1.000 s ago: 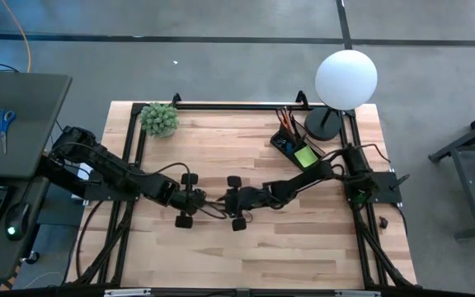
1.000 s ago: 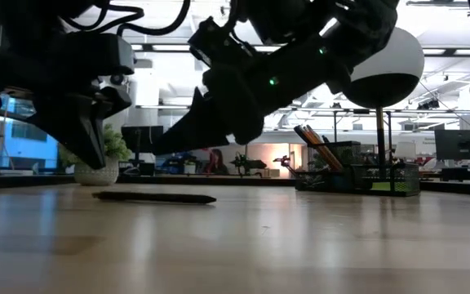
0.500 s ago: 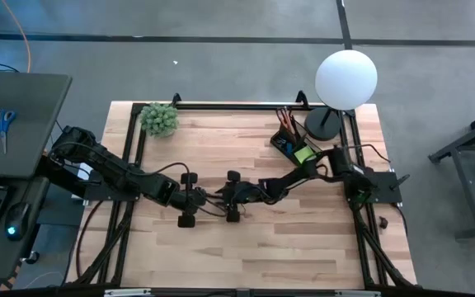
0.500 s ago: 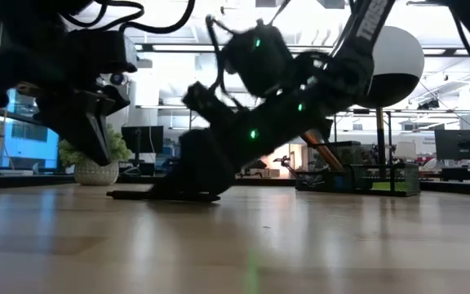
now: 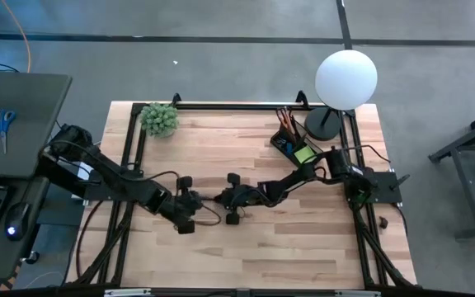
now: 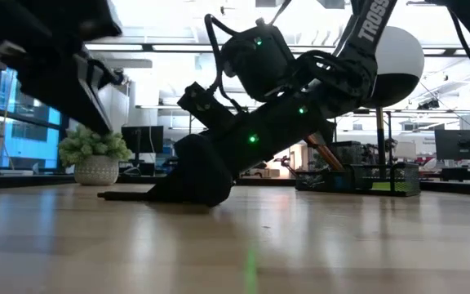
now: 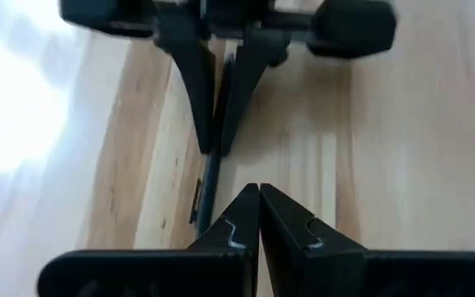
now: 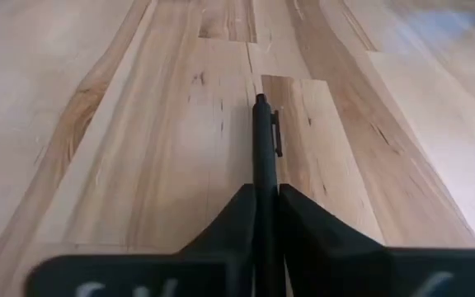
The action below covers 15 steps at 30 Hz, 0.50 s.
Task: Pick and place office supplies into organizer
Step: Put the black pen into the black desk organizer
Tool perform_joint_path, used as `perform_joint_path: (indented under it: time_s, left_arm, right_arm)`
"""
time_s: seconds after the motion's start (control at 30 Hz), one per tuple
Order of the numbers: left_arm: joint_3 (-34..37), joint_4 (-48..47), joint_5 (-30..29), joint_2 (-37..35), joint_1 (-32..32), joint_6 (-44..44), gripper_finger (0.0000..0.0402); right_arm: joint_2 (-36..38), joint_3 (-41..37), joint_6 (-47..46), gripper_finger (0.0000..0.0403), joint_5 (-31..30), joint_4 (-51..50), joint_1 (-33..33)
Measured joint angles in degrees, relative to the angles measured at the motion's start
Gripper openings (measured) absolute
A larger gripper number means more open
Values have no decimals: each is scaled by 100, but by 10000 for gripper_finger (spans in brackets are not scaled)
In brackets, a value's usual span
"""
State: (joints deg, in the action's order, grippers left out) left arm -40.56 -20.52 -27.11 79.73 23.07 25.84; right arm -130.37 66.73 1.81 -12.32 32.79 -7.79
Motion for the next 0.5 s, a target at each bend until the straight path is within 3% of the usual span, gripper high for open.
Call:
perform_joint_path:
  time_s: [0.07,0.27,0.5]
  left_arm:
    - [0,-15,-204,-123,118,96,1]
    - [0,-10,-395,-559,404,446,1]
    - [0,-278,-1050,-761,806,521,1]
  right_arm:
    - [12,-3,20,17,-26,-4,-15]
    - [343,-133,-13,25,-50,-155,-2]
    - [1771,-1188,-108,17,167,341,9]
